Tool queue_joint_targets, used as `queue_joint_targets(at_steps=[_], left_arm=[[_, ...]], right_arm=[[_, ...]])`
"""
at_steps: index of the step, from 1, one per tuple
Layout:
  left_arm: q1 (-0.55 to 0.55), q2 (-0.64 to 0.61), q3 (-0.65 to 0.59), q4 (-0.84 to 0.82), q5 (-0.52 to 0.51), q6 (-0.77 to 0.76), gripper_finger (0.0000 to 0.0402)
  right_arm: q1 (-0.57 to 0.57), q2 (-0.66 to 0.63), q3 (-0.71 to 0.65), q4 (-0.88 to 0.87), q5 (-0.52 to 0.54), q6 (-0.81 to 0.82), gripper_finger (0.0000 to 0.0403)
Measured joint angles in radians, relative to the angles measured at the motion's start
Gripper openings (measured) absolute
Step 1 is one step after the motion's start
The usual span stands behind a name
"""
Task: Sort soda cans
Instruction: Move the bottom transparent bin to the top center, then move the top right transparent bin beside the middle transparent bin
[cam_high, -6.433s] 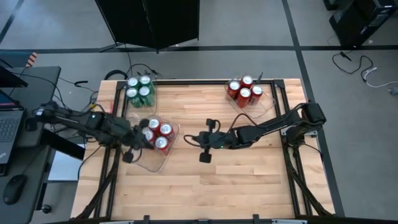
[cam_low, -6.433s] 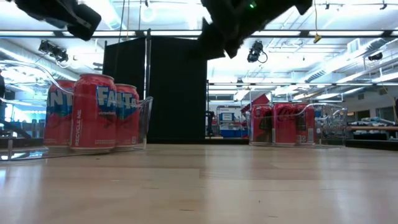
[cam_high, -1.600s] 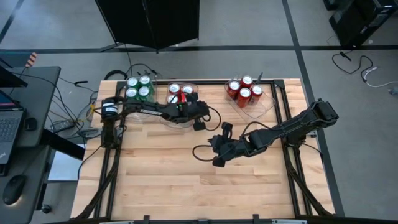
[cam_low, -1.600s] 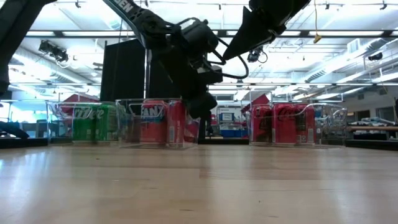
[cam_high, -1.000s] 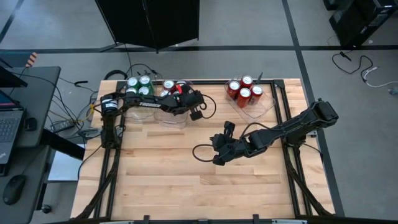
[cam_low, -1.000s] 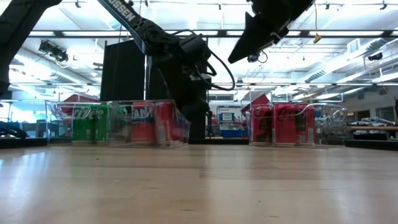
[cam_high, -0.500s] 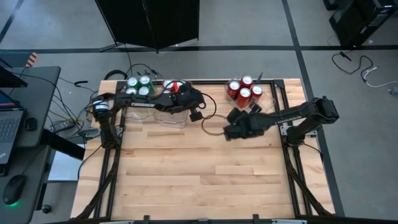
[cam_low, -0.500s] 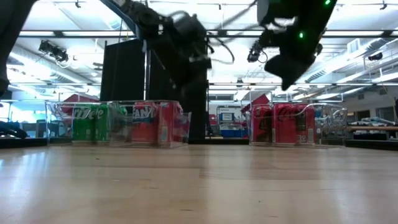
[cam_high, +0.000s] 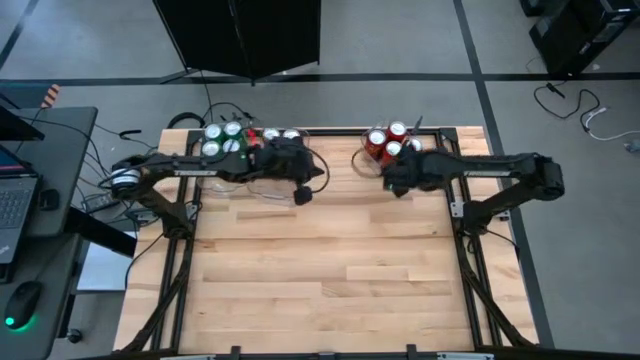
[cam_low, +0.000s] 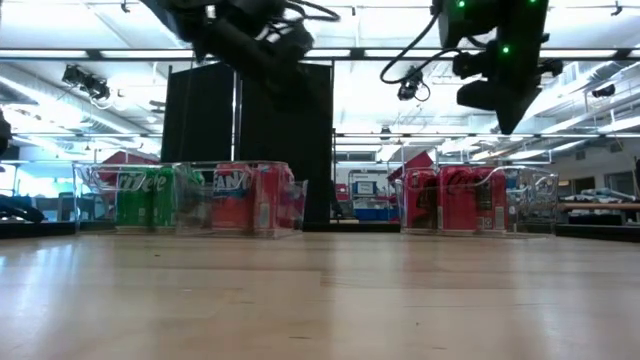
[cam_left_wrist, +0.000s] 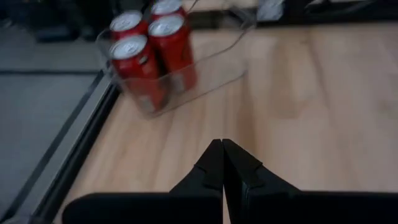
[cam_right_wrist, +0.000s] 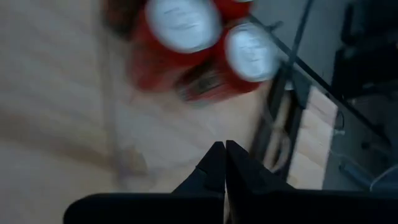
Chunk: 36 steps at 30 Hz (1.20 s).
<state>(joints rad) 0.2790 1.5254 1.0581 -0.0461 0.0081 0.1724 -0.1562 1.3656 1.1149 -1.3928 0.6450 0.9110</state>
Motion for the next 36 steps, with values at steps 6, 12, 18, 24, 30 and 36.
queue_joint_targets(at_steps=[6,12,18,24,30,36], left_arm=[[-0.020,-0.152,-0.153,0.070,0.048,-0.026,0.0000],[-0.053,-0.312,-0.254,0.077,0.047,-0.032,0.0000],[-0.108,-0.436,-0.301,0.068,0.045,-0.049,0.0000],[-0.146,-0.505,-0.310,0.072,0.046,-0.048,0.0000],[-0.148,-0.522,-0.310,0.060,0.042,-0.047,0.0000],[-0.148,-0.522,-0.310,0.038,-0.001,-0.046,0.0000]], right_arm=[[-0.189,-0.075,0.000,0.003,-0.014,-0.101,0.0000],[-0.336,-0.084,0.000,-0.035,-0.018,-0.137,0.0000],[-0.432,-0.084,-0.073,0.075,-0.082,-0.235,0.0000],[-0.539,-0.094,-0.228,0.213,-0.078,-0.306,0.0000],[-0.597,-0.097,-0.327,0.328,-0.064,-0.347,0.0000],[-0.565,-0.102,-0.346,0.400,-0.098,-0.368,0.0001]])
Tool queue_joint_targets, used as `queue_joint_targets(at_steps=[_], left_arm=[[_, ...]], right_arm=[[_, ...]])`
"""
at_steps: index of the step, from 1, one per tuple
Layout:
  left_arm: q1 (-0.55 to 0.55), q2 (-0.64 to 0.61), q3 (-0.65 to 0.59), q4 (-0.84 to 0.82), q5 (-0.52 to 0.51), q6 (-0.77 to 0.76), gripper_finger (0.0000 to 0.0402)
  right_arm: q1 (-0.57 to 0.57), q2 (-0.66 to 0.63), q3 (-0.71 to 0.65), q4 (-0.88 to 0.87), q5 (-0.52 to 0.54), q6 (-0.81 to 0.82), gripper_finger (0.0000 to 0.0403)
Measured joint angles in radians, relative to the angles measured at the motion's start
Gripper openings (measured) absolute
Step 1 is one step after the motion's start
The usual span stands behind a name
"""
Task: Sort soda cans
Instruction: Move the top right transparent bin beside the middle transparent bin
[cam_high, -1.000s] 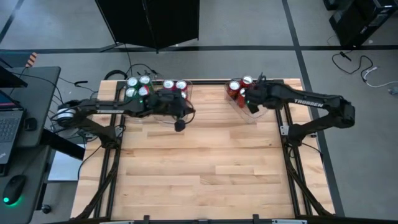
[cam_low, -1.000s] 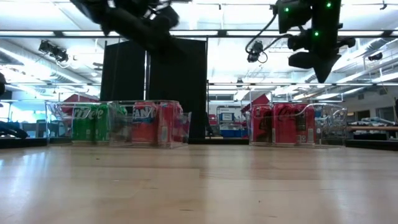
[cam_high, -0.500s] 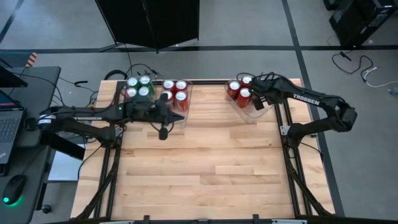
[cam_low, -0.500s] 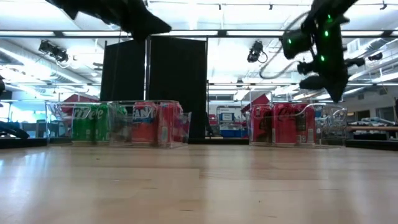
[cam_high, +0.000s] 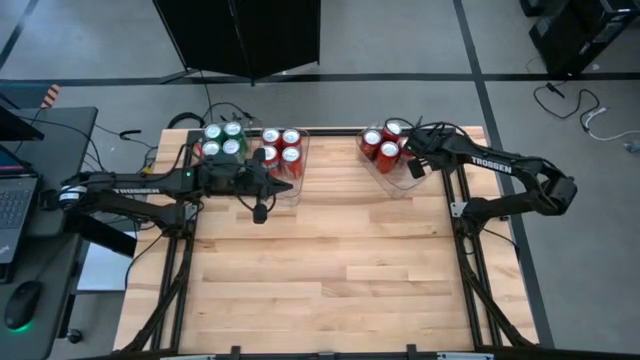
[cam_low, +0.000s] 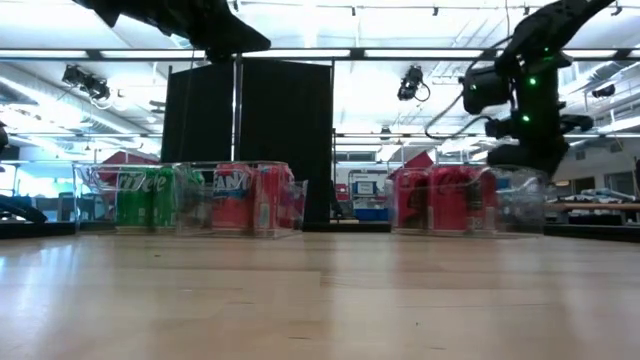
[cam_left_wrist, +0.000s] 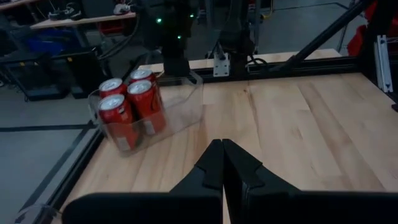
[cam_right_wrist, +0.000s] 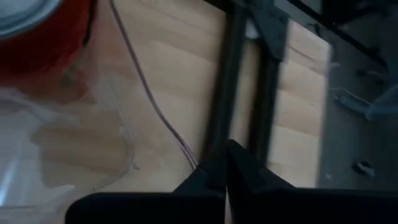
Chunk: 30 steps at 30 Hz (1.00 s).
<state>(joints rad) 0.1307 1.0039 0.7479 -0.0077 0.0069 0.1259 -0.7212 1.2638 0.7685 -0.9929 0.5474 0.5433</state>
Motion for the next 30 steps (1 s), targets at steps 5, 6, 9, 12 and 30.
queue_joint_targets(at_steps=[5,6,9,12,30], left_arm=[[0.000,0.000,0.000,-0.001,-0.003,0.000,0.0000],[0.000,0.000,0.000,-0.002,-0.003,0.000,0.0000],[0.000,0.000,0.000,-0.014,-0.009,0.000,0.0000],[0.000,0.000,0.000,-0.018,-0.009,0.000,0.0000],[-0.026,0.001,0.001,-0.230,-0.036,0.029,0.0000]], right_arm=[[0.066,-0.002,0.017,0.149,-0.175,-0.014,0.0000],[0.079,0.003,0.014,0.194,-0.228,-0.024,0.0000],[0.120,0.007,0.012,0.326,-0.325,-0.051,0.0000],[0.167,0.029,0.005,0.417,-0.357,-0.065,0.0000],[0.283,0.084,0.023,0.651,-0.243,-0.111,0.0000]])
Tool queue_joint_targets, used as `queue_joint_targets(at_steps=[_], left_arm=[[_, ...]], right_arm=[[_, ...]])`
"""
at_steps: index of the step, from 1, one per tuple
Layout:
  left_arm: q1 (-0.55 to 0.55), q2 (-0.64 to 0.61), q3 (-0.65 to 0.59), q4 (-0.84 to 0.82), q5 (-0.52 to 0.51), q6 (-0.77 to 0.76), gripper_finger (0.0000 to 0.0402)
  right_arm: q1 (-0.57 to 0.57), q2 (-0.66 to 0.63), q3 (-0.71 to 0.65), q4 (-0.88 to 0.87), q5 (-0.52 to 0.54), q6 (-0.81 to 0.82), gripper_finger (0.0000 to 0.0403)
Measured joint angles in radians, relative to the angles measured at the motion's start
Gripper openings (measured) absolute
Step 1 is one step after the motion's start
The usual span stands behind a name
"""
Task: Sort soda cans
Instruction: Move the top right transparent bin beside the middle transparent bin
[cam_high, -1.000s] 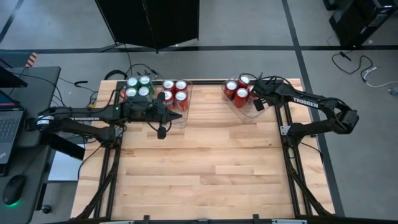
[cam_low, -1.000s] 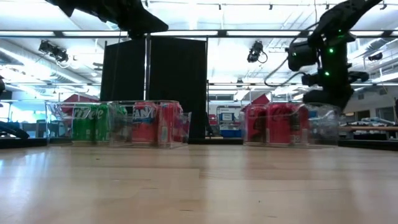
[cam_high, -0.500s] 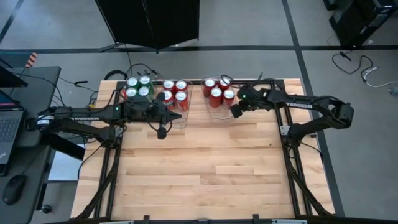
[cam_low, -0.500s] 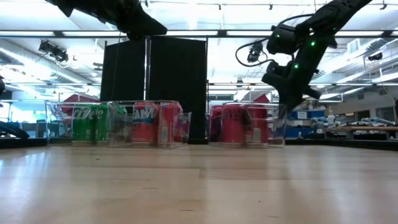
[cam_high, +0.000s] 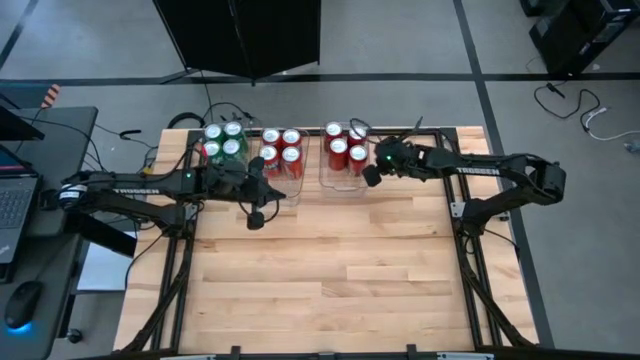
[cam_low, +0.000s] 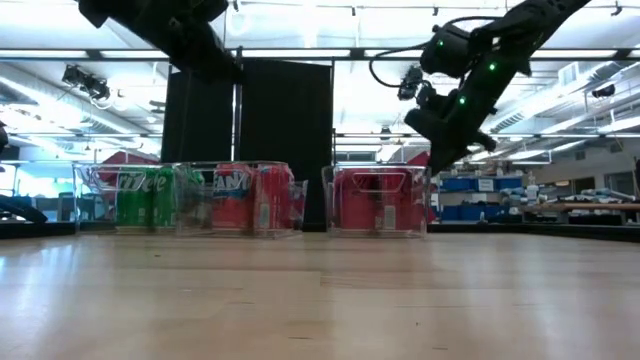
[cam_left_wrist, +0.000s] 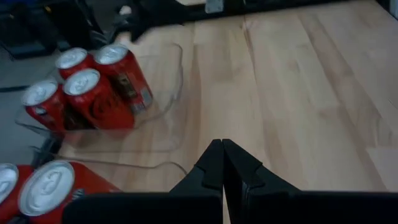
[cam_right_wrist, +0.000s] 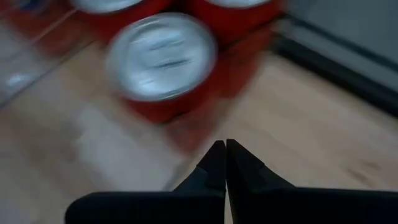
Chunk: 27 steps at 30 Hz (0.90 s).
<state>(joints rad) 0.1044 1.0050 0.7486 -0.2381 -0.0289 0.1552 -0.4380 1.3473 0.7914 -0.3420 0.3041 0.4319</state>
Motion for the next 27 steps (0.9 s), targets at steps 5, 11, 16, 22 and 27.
queue_joint_targets(at_steps=[5,11,16,22,27], left_arm=[[-0.028,0.000,0.000,-0.112,-0.006,0.033,0.0000],[-0.048,0.000,-0.063,-0.142,-0.014,0.100,0.0000],[-0.048,0.012,-0.172,-0.038,0.020,0.071,0.0000],[-0.048,0.063,-0.269,0.160,-0.021,0.047,0.0000],[-0.034,0.147,-0.283,0.261,-0.143,0.047,0.0000]], right_arm=[[-0.065,0.034,-0.009,0.046,0.078,0.033,0.0000],[-0.146,0.170,-0.026,0.257,-0.005,-0.017,0.0000],[-0.159,0.263,-0.027,0.414,-0.103,-0.021,0.0000],[-0.137,0.328,-0.026,0.526,-0.184,-0.025,0.0000],[-0.132,0.347,-0.026,0.563,-0.197,-0.040,0.0000]])
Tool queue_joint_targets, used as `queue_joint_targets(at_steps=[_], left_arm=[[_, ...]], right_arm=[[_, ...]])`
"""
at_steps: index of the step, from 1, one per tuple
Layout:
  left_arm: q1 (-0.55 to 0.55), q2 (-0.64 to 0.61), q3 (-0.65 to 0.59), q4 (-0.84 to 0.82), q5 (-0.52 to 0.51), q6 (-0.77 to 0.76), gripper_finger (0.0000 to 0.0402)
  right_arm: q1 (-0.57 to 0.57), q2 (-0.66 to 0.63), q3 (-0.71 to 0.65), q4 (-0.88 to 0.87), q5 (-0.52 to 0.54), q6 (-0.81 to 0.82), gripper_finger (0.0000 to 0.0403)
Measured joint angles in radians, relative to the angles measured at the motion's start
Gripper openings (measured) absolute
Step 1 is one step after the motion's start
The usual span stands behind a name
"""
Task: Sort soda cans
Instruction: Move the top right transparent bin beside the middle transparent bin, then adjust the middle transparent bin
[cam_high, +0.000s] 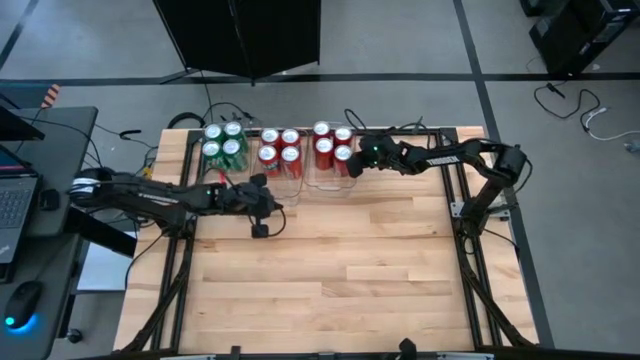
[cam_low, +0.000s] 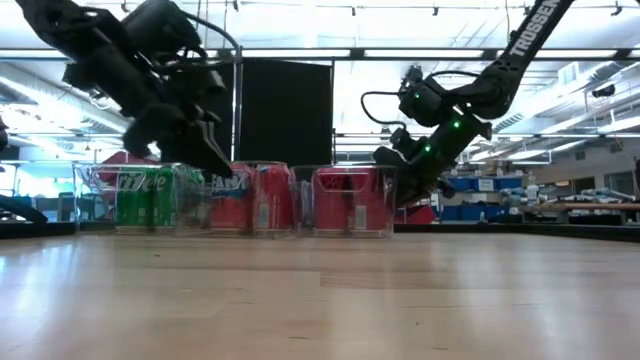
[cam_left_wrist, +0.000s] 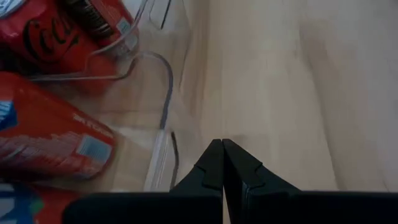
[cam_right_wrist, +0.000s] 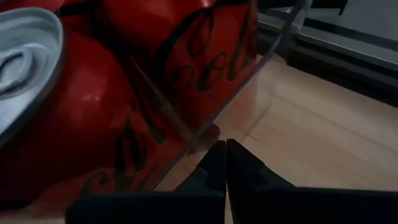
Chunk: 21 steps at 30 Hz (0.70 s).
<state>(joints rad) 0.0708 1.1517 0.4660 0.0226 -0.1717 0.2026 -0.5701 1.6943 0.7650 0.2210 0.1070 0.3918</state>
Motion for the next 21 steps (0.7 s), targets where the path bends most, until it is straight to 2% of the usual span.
queue_joint_targets(at_steps=[4,12,21], left_arm=[[0.020,0.078,0.000,0.111,0.001,0.001,0.0000],[0.090,0.239,0.000,0.279,-0.014,0.002,0.0000],[0.148,0.267,0.000,0.387,-0.026,0.000,0.0000]], right_arm=[[-0.003,-0.024,0.000,-0.024,-0.005,-0.029,0.0000],[-0.008,-0.174,0.001,-0.151,-0.011,-0.078,0.0000],[0.017,-0.231,0.001,-0.182,-0.009,-0.097,0.0000]])
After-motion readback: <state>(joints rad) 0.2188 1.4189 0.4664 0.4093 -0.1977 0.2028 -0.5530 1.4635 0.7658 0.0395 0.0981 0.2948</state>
